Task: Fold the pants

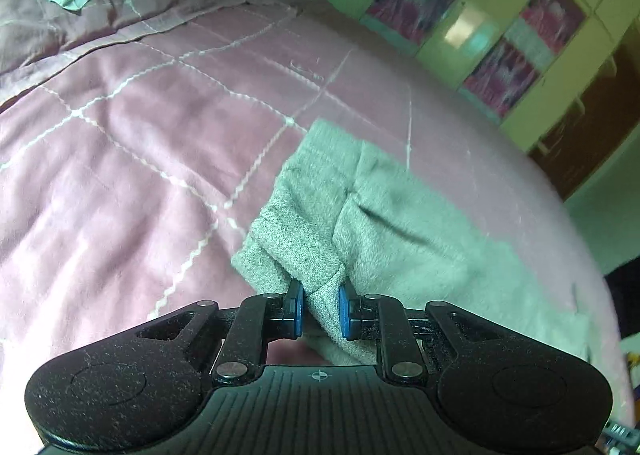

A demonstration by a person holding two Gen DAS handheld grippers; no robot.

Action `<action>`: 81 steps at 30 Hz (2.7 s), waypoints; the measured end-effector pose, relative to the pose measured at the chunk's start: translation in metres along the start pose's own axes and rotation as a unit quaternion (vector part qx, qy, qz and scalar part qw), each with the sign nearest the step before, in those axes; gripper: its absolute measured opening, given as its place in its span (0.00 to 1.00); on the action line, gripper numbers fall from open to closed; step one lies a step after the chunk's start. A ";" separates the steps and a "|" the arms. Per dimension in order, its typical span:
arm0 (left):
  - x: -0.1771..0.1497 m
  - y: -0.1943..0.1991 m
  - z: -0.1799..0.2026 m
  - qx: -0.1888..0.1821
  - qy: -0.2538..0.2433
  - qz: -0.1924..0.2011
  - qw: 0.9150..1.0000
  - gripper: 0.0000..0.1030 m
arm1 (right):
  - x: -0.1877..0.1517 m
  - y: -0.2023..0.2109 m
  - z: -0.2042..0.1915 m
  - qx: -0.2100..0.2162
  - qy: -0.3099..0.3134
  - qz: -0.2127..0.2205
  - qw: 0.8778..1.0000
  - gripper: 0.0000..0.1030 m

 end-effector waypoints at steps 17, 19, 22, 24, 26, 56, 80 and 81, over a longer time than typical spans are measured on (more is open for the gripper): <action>-0.043 -0.019 0.081 0.117 0.034 -0.015 0.992 0.74 | 0.072 0.026 0.035 -0.139 -0.035 0.039 0.989 0.62; -0.057 -0.041 0.090 0.148 -0.010 -0.040 0.988 0.83 | 0.079 0.007 0.033 -0.194 -0.005 0.020 0.981 0.66; -0.063 -0.048 0.095 0.159 -0.039 -0.038 0.986 0.86 | 0.082 -0.013 0.032 -0.223 0.041 -0.005 0.974 0.62; -0.060 -0.046 0.094 0.155 -0.035 -0.046 0.986 0.86 | 0.079 -0.010 0.037 -0.207 0.044 -0.007 0.977 0.17; -0.058 -0.045 0.094 0.148 -0.036 -0.052 0.987 0.86 | 0.074 0.005 0.047 -0.182 0.029 -0.004 0.983 0.11; -0.060 -0.042 0.087 0.118 -0.053 -0.058 0.990 0.86 | 0.044 0.077 0.103 -0.207 0.046 0.034 0.977 0.37; -0.062 -0.041 0.086 0.111 -0.063 -0.059 0.990 0.87 | 0.064 0.078 0.091 -0.255 0.246 0.074 0.932 0.51; -0.062 -0.042 0.087 0.111 -0.063 -0.060 0.990 0.87 | 0.069 0.065 0.083 -0.265 0.279 0.073 0.920 0.51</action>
Point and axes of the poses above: each gripper's, at about its wrist camera, not at the fingertips, and y roughly against the way its jaws point, z to its right, x to its top, the point moved 3 cm from there along -y, roughly the way its jaws point, and after that the axes turned 14 degrees about -x, right-handed, at the moved point
